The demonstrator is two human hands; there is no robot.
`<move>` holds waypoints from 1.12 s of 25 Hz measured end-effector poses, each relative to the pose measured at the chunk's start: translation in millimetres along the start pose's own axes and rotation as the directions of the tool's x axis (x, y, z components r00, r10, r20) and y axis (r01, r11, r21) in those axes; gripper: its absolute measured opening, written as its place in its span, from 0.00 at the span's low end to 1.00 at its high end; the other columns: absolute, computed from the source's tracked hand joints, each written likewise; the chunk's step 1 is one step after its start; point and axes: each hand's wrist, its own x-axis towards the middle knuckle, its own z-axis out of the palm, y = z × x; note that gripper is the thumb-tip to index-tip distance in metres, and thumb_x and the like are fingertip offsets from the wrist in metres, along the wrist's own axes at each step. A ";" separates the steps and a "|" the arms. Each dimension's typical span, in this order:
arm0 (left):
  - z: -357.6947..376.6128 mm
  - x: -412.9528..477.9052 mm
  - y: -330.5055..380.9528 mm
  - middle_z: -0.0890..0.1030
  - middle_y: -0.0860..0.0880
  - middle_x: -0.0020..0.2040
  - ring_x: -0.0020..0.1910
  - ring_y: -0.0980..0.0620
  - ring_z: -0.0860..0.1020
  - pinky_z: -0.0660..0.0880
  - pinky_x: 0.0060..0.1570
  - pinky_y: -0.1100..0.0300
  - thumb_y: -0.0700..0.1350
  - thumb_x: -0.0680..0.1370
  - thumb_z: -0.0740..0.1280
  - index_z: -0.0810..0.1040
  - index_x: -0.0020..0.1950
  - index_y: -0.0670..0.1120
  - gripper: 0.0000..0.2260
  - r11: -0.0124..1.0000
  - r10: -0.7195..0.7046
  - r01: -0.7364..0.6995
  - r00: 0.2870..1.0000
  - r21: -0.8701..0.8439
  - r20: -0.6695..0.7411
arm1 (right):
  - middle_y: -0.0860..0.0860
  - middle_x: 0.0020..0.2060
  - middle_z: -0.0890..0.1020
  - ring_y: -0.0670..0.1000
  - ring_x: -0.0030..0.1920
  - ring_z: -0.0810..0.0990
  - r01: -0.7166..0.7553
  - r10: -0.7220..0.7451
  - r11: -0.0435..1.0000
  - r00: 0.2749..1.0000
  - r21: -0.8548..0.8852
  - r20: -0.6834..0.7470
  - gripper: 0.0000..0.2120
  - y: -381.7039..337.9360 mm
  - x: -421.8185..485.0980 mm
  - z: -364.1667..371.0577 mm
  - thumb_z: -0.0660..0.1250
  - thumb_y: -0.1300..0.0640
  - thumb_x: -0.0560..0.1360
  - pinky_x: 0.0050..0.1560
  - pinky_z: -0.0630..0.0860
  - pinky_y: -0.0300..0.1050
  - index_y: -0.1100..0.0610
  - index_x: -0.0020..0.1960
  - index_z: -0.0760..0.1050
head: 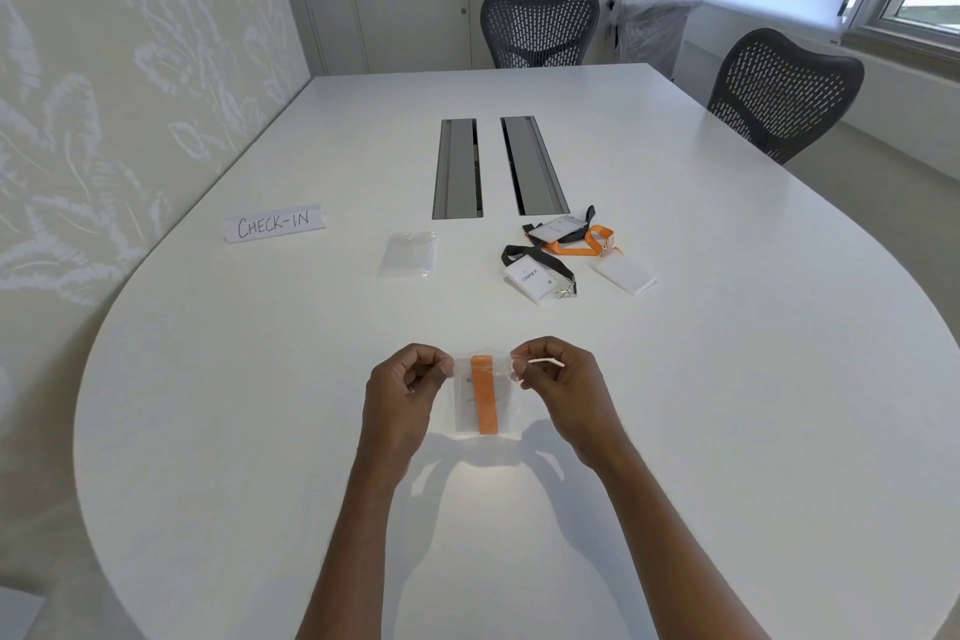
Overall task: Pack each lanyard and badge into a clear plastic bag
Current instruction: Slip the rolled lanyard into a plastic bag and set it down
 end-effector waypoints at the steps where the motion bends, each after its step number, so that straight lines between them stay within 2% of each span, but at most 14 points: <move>1: -1.9 0.4 -0.5 0.88 0.54 0.49 0.51 0.55 0.85 0.80 0.60 0.49 0.43 0.81 0.74 0.85 0.48 0.54 0.05 1.000 0.008 -0.009 1.000 0.013 0.030 | 0.50 0.41 0.88 0.47 0.40 0.84 0.025 -0.025 1.000 1.000 -0.012 -0.010 0.06 -1.3 0.1 -0.2 0.72 0.63 0.80 0.48 0.80 0.42 0.55 0.49 0.85; 2: -3.2 1.0 0.2 0.87 0.56 0.53 0.54 0.56 0.85 0.80 0.61 0.50 0.47 0.80 0.74 0.84 0.53 0.55 0.03 0.999 0.024 -0.026 0.997 0.030 0.079 | 0.50 0.41 0.88 0.47 0.40 0.84 0.056 -0.056 0.998 0.998 -0.027 -0.020 0.07 -3.2 0.7 -0.3 0.71 0.64 0.80 0.48 0.80 0.41 0.54 0.49 0.85; 4: -3.2 2.8 4.3 0.85 0.60 0.61 0.62 0.58 0.82 0.77 0.64 0.55 0.53 0.79 0.75 0.82 0.62 0.59 0.12 0.997 0.041 -0.055 0.979 0.061 0.201 | 0.48 0.41 0.87 0.47 0.40 0.84 0.105 -0.107 0.993 0.994 -0.052 -0.024 0.08 -7.8 2.3 0.3 0.71 0.65 0.79 0.48 0.81 0.41 0.53 0.49 0.85; 6: 2.6 6.9 9.9 0.85 0.59 0.63 0.65 0.57 0.82 0.76 0.66 0.57 0.54 0.78 0.76 0.82 0.65 0.59 0.16 0.996 0.041 -0.060 0.954 0.058 0.295 | 0.48 0.41 0.87 0.49 0.41 0.85 0.136 -0.136 0.989 0.991 -0.064 -0.002 0.09 -12.2 2.8 2.5 0.72 0.66 0.78 0.50 0.81 0.45 0.52 0.49 0.84; 8: 8.3 11.7 11.4 0.88 0.55 0.58 0.60 0.54 0.84 0.77 0.65 0.53 0.51 0.79 0.76 0.86 0.59 0.55 0.10 0.997 0.047 -0.064 0.948 0.043 0.315 | 0.49 0.41 0.86 0.51 0.43 0.85 0.176 -0.175 0.981 0.984 -0.085 0.025 0.10 -14.7 1.9 4.2 0.73 0.65 0.78 0.51 0.81 0.45 0.50 0.51 0.82; 10: 8.6 16.6 9.6 0.89 0.53 0.52 0.54 0.53 0.86 0.79 0.62 0.50 0.49 0.79 0.76 0.88 0.54 0.53 0.05 0.995 0.050 -0.075 0.950 0.068 0.308 | 0.45 0.42 0.86 0.49 0.44 0.84 0.238 -0.233 0.957 0.971 -0.164 0.050 0.11 -14.9 1.4 3.5 0.74 0.63 0.78 0.50 0.78 0.41 0.49 0.53 0.80; 14: -0.8 24.9 7.8 0.89 0.54 0.50 0.52 0.52 0.86 0.81 0.61 0.45 0.53 0.78 0.76 0.88 0.52 0.53 0.06 0.984 0.023 -0.083 0.935 0.155 0.354 | 0.41 0.42 0.84 0.50 0.44 0.80 0.274 -0.258 0.929 0.961 -0.248 0.096 0.11 -11.0 4.1 4.4 0.73 0.63 0.79 0.49 0.76 0.42 0.50 0.56 0.77; 19: -11.9 38.3 7.0 0.89 0.57 0.51 0.55 0.56 0.86 0.80 0.63 0.50 0.53 0.77 0.77 0.89 0.53 0.55 0.06 0.978 -0.006 -0.076 0.922 0.195 0.387 | 0.39 0.38 0.81 0.49 0.39 0.73 0.218 -0.212 0.940 0.976 -0.261 0.051 0.14 -7.6 14.4 22.3 0.73 0.65 0.78 0.43 0.73 0.38 0.52 0.53 0.71; 23: -31.7 54.5 -2.5 0.88 0.57 0.55 0.58 0.55 0.85 0.79 0.66 0.51 0.52 0.76 0.79 0.88 0.55 0.57 0.09 0.979 -0.100 0.019 0.915 0.205 0.391 | 0.47 0.43 0.85 0.50 0.43 0.81 0.109 -0.119 0.984 0.991 -0.143 -0.063 0.12 1.4 18.8 47.9 0.75 0.62 0.77 0.45 0.78 0.41 0.55 0.54 0.74; 26: -45.3 65.7 -15.8 0.89 0.57 0.53 0.55 0.56 0.86 0.80 0.63 0.53 0.50 0.76 0.80 0.89 0.53 0.58 0.08 0.978 -0.121 0.064 0.949 0.197 0.292 | 0.50 0.52 0.84 0.53 0.48 0.84 -0.073 0.079 0.995 0.993 -0.070 0.083 0.20 15.6 16.2 67.7 0.79 0.54 0.75 0.49 0.83 0.44 0.52 0.61 0.74; 28: -53.3 73.5 -25.2 0.88 0.54 0.50 0.52 0.55 0.86 0.81 0.59 0.53 0.50 0.74 0.81 0.88 0.53 0.58 0.09 0.978 -0.144 0.106 0.966 0.181 0.214 | 0.53 0.52 0.84 0.53 0.46 0.85 -0.182 0.186 0.983 0.967 -0.036 0.173 0.23 28.9 15.0 82.2 0.80 0.56 0.74 0.49 0.85 0.45 0.49 0.63 0.73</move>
